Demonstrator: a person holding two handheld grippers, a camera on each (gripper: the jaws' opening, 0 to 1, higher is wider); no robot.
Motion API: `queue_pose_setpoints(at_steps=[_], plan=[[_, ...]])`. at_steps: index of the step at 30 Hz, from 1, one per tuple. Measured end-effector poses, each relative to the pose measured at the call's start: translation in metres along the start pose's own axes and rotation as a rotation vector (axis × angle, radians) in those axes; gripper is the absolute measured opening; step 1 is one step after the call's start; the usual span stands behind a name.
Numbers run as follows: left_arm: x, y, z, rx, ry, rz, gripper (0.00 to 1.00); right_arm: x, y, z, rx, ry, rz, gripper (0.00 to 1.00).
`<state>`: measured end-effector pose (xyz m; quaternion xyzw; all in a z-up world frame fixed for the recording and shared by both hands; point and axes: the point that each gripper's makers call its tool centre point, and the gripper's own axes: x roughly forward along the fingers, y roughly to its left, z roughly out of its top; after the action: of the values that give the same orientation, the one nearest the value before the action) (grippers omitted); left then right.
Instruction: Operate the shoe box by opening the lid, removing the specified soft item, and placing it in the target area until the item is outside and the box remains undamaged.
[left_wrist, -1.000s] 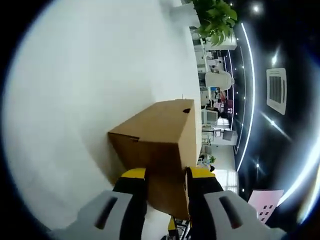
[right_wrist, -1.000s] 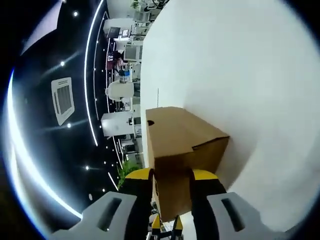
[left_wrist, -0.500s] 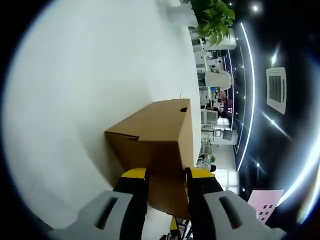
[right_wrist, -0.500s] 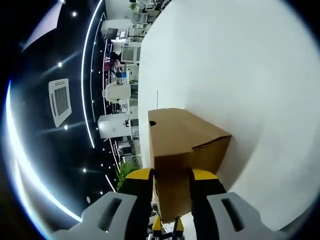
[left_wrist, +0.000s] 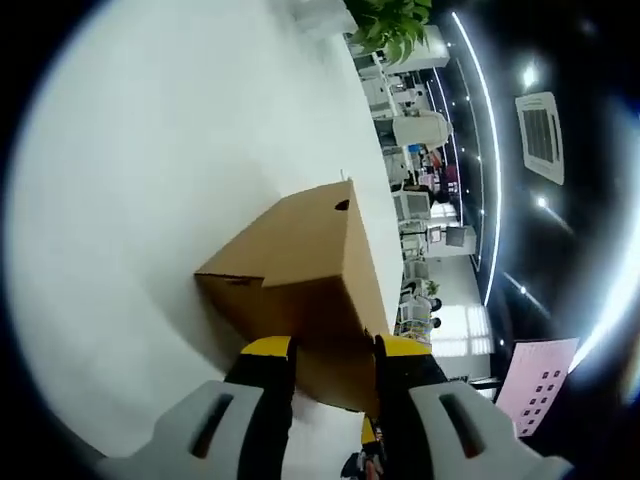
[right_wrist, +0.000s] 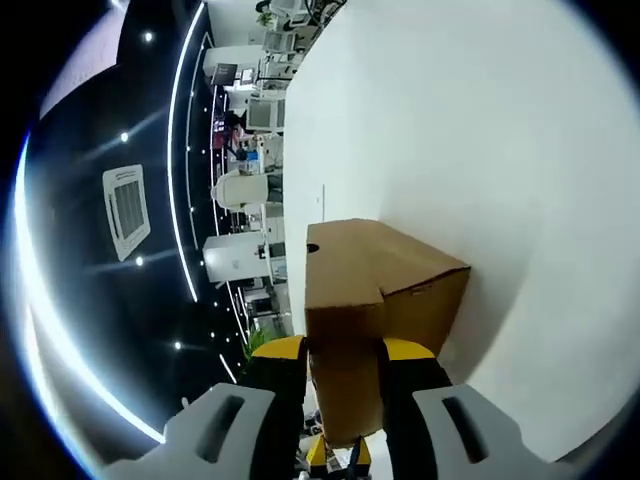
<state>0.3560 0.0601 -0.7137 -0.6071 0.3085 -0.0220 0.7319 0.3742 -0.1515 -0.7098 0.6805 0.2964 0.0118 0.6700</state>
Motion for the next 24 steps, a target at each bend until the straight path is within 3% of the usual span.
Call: queue_pose_setpoints(at_steps=[2,5,7,14,17,24], plan=[[0.000,0.000,-0.001,0.015,0.006,0.004,0.31,0.000,0.001,0.000,-0.023,0.001,-0.008,0.25],[0.000,-0.003,-0.005,0.126,0.027,0.003,0.33,0.000,0.000,0.000,-0.062,0.001,-0.007,0.25],[0.000,-0.007,-0.007,0.155,0.037,-0.006,0.37,0.000,-0.001,-0.001,-0.122,0.016,-0.001,0.26],[-0.004,-0.021,-0.014,0.117,0.049,-0.025,0.46,0.002,0.000,-0.005,-0.314,0.056,0.010,0.28],[-0.003,-0.018,-0.010,0.100,0.049,-0.027,0.46,0.001,0.002,-0.007,-0.349,0.071,0.021,0.28],[-0.008,-0.034,-0.005,0.108,0.043,-0.095,0.49,-0.004,0.019,-0.016,-0.456,0.111,0.097,0.31]])
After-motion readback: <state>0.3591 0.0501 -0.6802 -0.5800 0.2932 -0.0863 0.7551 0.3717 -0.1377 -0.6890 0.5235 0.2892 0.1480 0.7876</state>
